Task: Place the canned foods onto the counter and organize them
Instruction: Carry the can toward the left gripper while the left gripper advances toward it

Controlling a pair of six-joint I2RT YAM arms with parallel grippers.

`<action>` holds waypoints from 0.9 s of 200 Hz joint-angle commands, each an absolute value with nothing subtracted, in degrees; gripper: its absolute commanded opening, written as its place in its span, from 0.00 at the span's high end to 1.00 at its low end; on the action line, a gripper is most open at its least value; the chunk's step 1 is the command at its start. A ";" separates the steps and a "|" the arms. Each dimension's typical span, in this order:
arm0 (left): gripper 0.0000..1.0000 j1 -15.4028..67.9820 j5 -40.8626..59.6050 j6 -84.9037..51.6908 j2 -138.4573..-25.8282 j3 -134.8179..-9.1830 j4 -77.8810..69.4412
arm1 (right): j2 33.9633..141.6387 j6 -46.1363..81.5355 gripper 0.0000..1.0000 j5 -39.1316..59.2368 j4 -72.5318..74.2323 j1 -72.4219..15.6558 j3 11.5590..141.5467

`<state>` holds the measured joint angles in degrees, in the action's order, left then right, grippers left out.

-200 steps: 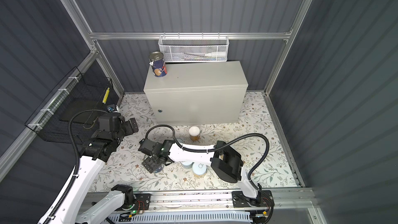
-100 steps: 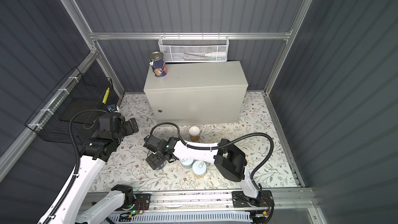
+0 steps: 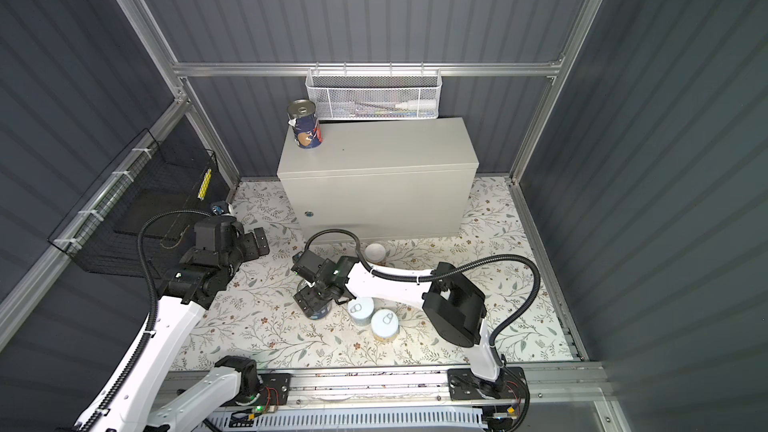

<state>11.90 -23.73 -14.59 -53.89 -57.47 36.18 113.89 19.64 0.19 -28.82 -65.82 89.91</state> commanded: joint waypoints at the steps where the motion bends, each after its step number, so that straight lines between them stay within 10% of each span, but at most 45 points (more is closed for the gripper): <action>1: 0.00 11.43 -22.99 -13.75 -53.53 -57.01 35.51 | 108.75 19.69 0.35 2.01 -25.68 -64.80 90.53; 180: 0.00 11.43 -14.63 -9.31 -52.70 -56.25 33.27 | 90.32 18.83 0.35 2.38 -25.52 -54.66 80.13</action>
